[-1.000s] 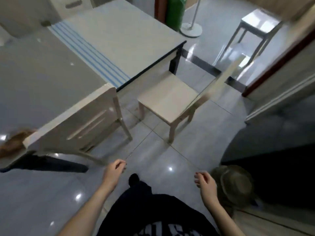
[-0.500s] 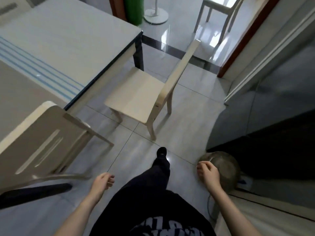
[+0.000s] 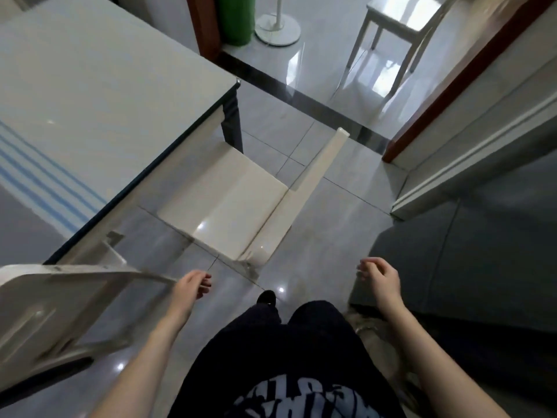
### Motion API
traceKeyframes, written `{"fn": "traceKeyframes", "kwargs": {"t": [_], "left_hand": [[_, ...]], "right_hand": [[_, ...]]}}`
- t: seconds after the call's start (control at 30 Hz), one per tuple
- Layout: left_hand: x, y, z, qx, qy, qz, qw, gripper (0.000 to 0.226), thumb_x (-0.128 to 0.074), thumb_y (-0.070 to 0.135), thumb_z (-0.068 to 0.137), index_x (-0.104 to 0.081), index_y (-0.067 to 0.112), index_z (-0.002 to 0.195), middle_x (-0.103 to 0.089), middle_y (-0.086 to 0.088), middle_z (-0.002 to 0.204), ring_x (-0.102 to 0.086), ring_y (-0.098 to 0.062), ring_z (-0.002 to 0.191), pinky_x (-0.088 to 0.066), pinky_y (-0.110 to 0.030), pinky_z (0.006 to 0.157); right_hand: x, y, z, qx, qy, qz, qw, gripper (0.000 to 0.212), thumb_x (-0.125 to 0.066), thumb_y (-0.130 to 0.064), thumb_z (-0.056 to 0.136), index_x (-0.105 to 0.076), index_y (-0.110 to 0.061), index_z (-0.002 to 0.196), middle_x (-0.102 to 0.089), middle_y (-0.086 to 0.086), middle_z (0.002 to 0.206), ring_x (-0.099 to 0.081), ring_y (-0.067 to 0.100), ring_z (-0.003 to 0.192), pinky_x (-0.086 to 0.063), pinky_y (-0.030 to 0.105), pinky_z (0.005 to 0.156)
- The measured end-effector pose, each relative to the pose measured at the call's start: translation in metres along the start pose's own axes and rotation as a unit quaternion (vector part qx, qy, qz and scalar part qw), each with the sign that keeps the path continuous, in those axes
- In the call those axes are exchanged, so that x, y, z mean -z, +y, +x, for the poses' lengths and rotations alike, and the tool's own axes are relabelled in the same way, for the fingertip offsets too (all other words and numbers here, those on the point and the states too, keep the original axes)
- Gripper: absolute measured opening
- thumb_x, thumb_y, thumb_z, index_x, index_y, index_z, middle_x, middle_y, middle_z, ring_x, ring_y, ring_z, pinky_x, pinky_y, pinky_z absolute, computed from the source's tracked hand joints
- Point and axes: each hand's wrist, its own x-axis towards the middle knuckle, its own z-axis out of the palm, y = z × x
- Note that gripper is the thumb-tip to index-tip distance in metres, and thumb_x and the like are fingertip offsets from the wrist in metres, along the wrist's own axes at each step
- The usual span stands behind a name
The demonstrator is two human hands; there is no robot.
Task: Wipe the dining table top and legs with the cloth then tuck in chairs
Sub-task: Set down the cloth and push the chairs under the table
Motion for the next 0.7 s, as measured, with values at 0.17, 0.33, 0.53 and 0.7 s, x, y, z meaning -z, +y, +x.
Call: {"fn": "traceKeyframes", "kwargs": {"t": [0.17,0.33,0.53,0.7], "left_hand": [[-0.031,0.052,-0.002,-0.077,0.021,-0.026,0.997,0.028,-0.042,0.008,0.096,-0.063,0.013,0.079,-0.062,-0.01,0.077,-0.055,-0.022,0.071,-0.042,-0.029,0.067],[-0.074,0.091,-0.013,-0.13,0.068,-0.008,0.989,0.02,-0.05,0.033,0.088,-0.068,0.023,0.083,-0.068,-0.002,0.082,-0.061,-0.021,0.08,-0.047,-0.033,0.077],[-0.144,0.142,-0.051,-0.132,0.131,0.142,0.972,0.042,-0.035,0.06,0.079,-0.065,0.033,0.091,-0.066,0.009,0.092,-0.059,-0.014,0.087,-0.046,-0.034,0.08],[-0.182,0.157,-0.061,-0.099,0.304,0.357,0.878,0.046,-0.026,0.049,0.095,-0.064,0.023,0.092,-0.065,0.002,0.091,-0.062,-0.025,0.084,-0.045,-0.032,0.064]], "right_hand": [[-0.011,-0.098,0.043,0.145,-0.047,-0.022,0.988,0.019,-0.046,-0.007,0.097,-0.065,-0.009,0.098,-0.068,0.008,0.087,-0.067,0.024,0.082,-0.054,0.031,0.072],[-0.019,-0.181,0.08,0.418,-0.076,-0.12,0.897,0.018,-0.05,-0.011,0.097,-0.06,-0.009,0.111,-0.062,0.0,0.099,-0.059,0.006,0.091,-0.047,0.012,0.082],[-0.057,-0.23,0.141,0.649,-0.224,-0.364,0.629,0.036,-0.039,-0.027,0.094,-0.067,-0.008,0.107,-0.067,0.007,0.107,-0.058,0.027,0.101,-0.045,0.038,0.088],[-0.082,-0.256,0.165,0.648,-0.261,-0.551,0.457,0.057,-0.019,-0.046,0.099,-0.065,-0.017,0.083,-0.068,0.002,0.082,-0.062,0.025,0.078,-0.042,0.033,0.067]]}}
